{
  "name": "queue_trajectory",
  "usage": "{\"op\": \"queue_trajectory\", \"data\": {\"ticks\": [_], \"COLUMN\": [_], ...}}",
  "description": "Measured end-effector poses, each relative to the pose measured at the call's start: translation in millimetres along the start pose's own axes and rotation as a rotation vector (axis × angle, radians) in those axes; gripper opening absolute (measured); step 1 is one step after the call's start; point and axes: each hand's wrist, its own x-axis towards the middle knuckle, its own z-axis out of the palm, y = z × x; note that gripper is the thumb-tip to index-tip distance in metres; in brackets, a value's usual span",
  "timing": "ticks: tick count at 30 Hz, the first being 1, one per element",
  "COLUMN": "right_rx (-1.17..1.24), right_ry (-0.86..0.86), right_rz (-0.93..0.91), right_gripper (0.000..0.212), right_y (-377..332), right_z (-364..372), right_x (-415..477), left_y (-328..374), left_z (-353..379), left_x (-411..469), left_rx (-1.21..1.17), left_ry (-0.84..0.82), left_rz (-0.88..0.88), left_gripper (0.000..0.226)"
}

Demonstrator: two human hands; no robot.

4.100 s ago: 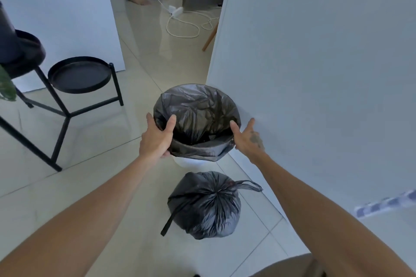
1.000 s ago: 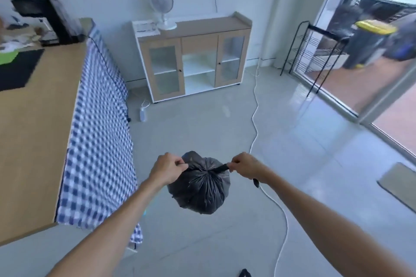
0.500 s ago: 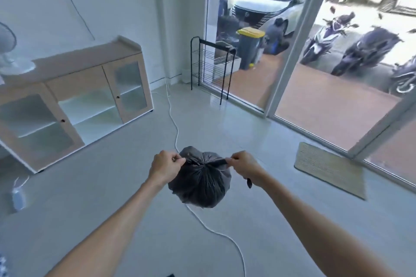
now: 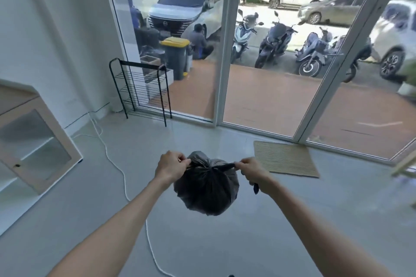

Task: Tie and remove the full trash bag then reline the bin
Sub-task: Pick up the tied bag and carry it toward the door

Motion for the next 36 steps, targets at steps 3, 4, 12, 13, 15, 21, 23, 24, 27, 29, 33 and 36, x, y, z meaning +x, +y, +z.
{"op": "queue_trajectory", "data": {"ticks": [3, 4, 12, 13, 15, 21, 23, 24, 27, 29, 33, 36], "right_rx": [0.028, 0.041, 0.066, 0.070, 0.061, 0.144, 0.166, 0.168, 0.185, 0.206, 0.219, 0.247], "right_ry": [0.023, 0.019, -0.084, -0.084, -0.082, -0.060, -0.032, -0.028, -0.020, -0.004, -0.009, -0.023], "right_rz": [0.019, 0.016, 0.069, 0.073, 0.060, 0.067, 0.083, 0.103, 0.117, 0.145, 0.190, 0.201], "right_gripper": [0.028, 0.027, 0.026, 0.028, 0.031, 0.027, 0.030, 0.032, 0.027, 0.022, 0.018, 0.017], "right_y": [-7.5, -9.1, -40.1, -42.4, -53.0, -93.6, -109.9, -116.3, -135.0, -142.8, -150.0, -154.4], "right_z": [-15.9, -20.7, -65.8, -67.2, -71.9, -85.5, -89.8, -90.6, -97.4, -98.8, -109.7, -119.8], "right_x": [53.1, 69.0, 244.2, 251.7, 276.6, 387.6, 425.5, 437.3, 481.9, 504.2, 565.0, 614.3], "left_y": [19.1, 24.2, 67.8, 71.2, 79.0, 97.0, 103.3, 105.7, 118.4, 122.8, 136.8, 147.0], "left_z": [10.3, 14.2, 51.4, 52.3, 54.5, 57.9, 59.6, 59.4, 64.3, 65.9, 84.6, 101.3], "left_x": [57.7, 74.2, 235.1, 239.4, 261.7, 389.9, 438.9, 457.0, 512.0, 541.9, 605.6, 655.7], "left_rx": [0.013, 0.017, -0.003, 0.004, -0.006, -0.013, -0.013, 0.003, 0.001, -0.001, 0.013, 0.004], "left_ry": [-0.017, -0.024, 0.006, -0.001, 0.001, -0.028, -0.036, -0.040, -0.082, -0.094, -0.127, -0.128], "left_rz": [0.021, 0.029, -0.058, -0.068, -0.074, -0.056, -0.037, -0.031, -0.018, -0.016, -0.015, -0.002], "left_gripper": [0.021, 0.021, 0.023, 0.024, 0.024, 0.023, 0.024, 0.025, 0.027, 0.027, 0.029, 0.030]}}
